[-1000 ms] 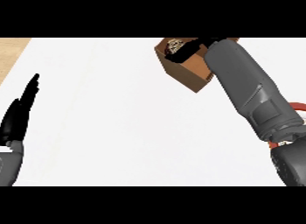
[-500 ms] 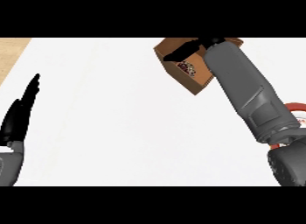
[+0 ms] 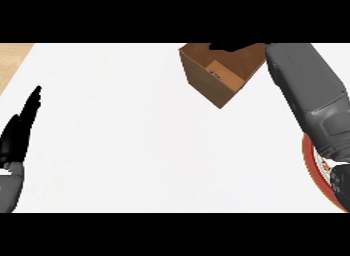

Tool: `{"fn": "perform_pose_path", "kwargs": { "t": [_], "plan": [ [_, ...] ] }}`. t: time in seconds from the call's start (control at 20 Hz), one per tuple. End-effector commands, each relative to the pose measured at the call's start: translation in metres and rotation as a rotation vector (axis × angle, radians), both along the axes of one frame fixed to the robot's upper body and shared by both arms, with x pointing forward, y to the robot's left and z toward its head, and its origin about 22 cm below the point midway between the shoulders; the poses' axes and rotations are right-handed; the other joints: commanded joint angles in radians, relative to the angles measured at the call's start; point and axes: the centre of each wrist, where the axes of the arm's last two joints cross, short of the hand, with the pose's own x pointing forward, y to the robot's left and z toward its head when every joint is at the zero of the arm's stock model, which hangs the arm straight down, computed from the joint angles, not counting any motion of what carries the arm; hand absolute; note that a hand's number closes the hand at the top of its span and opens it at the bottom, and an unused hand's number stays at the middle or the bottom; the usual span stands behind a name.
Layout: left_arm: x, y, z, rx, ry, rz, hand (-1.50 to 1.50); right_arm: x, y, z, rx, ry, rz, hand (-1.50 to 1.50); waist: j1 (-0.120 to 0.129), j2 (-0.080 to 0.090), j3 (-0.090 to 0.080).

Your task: Pick the cupcake from the plate and place it in the cardboard box

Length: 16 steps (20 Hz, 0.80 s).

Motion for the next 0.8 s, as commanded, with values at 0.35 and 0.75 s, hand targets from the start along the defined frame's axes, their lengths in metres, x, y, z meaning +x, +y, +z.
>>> {"fn": "perform_pose_path", "kwargs": {
  "t": [0.35,0.75],
  "plan": [
    [-0.001,-0.004,-0.004,-0.007,0.003,0.011,0.0,-0.018,-0.134,0.001,0.094,0.018,-0.096,-1.5,-0.016,-0.002,0.001],
    [0.0,0.012,0.011,-0.014,-0.006,0.007,0.0,-0.051,-0.222,0.015,0.063,0.011,-0.104,-1.5,-0.007,0.001,0.003]
  ]
}}
